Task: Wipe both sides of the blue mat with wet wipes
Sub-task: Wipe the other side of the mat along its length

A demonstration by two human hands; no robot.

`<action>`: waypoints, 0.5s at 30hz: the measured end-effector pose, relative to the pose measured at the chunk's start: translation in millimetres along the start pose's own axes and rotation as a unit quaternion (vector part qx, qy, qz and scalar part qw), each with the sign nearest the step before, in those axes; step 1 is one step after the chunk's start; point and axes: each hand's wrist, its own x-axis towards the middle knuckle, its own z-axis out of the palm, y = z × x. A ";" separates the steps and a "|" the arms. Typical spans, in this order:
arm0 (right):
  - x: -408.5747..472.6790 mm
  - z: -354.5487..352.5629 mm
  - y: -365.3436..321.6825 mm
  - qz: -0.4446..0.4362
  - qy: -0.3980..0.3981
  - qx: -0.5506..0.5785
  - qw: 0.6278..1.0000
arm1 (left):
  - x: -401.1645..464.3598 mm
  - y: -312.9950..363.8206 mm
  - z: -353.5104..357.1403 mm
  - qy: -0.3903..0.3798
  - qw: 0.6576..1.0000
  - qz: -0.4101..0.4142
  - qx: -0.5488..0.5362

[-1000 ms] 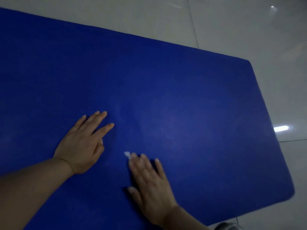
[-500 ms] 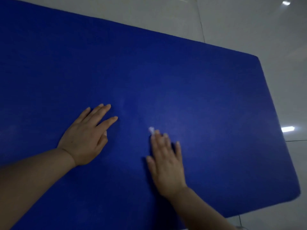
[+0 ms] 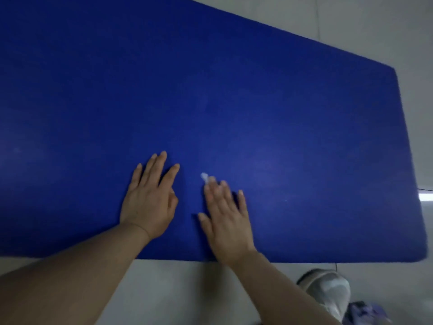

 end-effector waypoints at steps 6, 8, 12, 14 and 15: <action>-9.8 -7.8 86.1 0.381 0.021 0.045 0.923 | 2.1 -1.2 -1.4 -0.005 1.000 -0.001 -0.007; -14.6 1.2 40.4 0.283 0.044 0.035 0.957 | 3.9 -1.8 -2.3 -0.003 1.000 0.000 -0.006; -30.3 12.9 -26.4 0.054 -0.003 0.011 0.998 | 3.7 -2.7 -3.2 -0.015 1.000 -0.002 -0.010; -34.7 10.2 6.9 0.136 0.016 0.013 0.990 | 3.8 -3.7 -2.4 -0.012 1.000 -0.001 -0.012; -40.8 7.8 31.9 0.203 0.026 0.012 0.979 | 3.6 -3.9 -1.8 -0.010 1.000 -0.001 -0.010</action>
